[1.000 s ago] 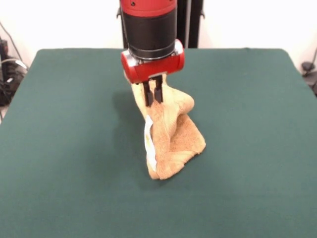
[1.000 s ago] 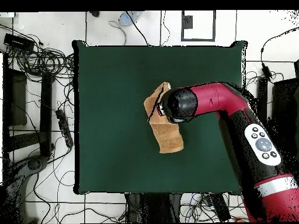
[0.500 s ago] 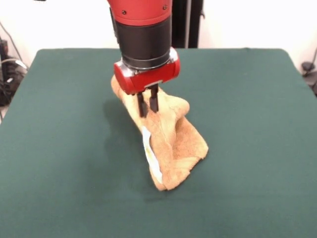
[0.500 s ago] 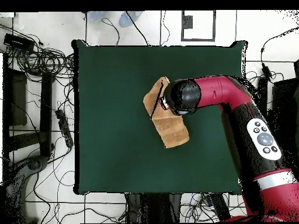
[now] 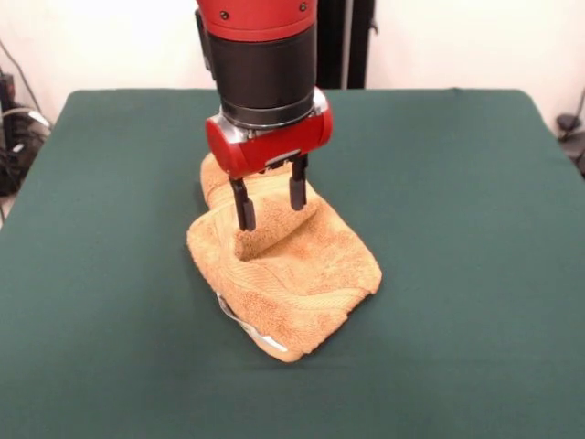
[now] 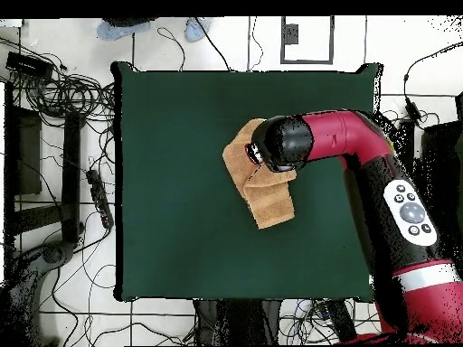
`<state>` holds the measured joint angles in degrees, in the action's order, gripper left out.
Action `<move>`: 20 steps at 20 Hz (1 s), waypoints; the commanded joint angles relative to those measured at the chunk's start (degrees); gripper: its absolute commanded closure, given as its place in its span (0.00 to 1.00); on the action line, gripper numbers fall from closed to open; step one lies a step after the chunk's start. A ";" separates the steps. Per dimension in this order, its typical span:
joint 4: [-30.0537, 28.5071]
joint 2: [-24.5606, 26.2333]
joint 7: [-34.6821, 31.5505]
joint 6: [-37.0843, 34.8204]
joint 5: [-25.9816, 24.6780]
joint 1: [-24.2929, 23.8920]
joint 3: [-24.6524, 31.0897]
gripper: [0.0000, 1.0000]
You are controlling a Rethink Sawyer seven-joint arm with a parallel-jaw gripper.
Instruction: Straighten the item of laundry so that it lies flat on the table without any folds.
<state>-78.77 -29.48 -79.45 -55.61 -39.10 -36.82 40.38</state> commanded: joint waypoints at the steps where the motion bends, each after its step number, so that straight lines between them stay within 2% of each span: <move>1: -0.45 -0.06 15.62 -1.22 -0.88 2.96 4.12 0.00; 5: -2.31 -0.80 13.63 0.65 -0.72 2.82 3.98 0.00; 9: -5.96 -1.99 8.60 2.74 -0.28 2.88 2.94 0.00; 16: -15.36 -5.46 -7.07 10.45 -0.09 5.23 -1.26 0.00; 20: -17.70 -6.67 -12.10 14.52 0.18 7.01 -3.89 0.00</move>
<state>-86.39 -35.01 -79.16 -46.58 -39.08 -34.45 38.90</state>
